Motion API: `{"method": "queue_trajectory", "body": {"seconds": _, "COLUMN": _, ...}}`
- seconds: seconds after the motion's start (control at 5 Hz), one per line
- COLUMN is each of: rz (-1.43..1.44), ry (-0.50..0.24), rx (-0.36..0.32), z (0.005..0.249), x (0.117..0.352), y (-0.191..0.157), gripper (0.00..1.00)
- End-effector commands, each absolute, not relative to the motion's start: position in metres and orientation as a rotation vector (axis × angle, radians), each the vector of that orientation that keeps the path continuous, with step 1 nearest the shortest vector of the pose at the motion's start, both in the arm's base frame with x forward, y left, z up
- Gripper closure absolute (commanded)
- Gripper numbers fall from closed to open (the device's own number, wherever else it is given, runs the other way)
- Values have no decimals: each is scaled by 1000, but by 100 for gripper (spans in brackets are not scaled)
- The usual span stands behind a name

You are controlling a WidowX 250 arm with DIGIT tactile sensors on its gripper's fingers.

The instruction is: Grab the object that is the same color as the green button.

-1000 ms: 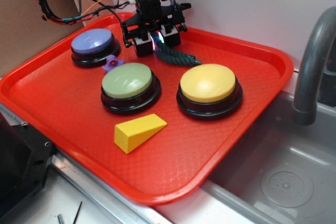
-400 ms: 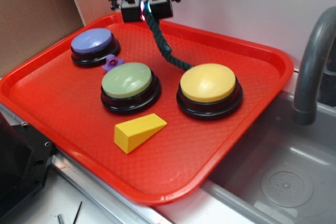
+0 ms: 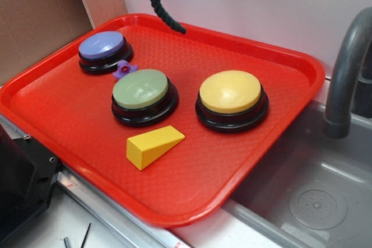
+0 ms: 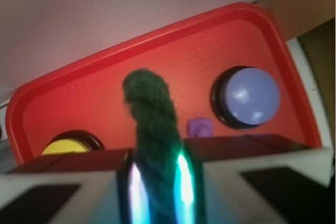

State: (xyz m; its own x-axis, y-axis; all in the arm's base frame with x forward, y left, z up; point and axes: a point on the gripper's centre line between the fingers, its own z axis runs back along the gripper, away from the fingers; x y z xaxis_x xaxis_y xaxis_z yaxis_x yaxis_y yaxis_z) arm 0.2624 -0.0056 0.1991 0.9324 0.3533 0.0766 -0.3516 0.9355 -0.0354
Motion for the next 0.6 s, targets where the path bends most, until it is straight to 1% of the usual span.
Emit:
{"method": "queue_trajectory", "body": {"seconds": 0.0, "rz": 308, "ry": -194, "rx": -80, "z": 240, "x": 207, "y": 30, "gripper": 100}}
{"method": "queue_trajectory", "body": {"seconds": 0.2, "rz": 304, "ry": -172, "rx": -65, "z": 245, "x": 189, "y": 36, "gripper": 100}}
{"method": "queue_trajectory", "body": {"seconds": 0.4, "rz": 295, "ry": -172, "rx": -67, "z": 251, "x": 187, "y": 31, "gripper": 100}}
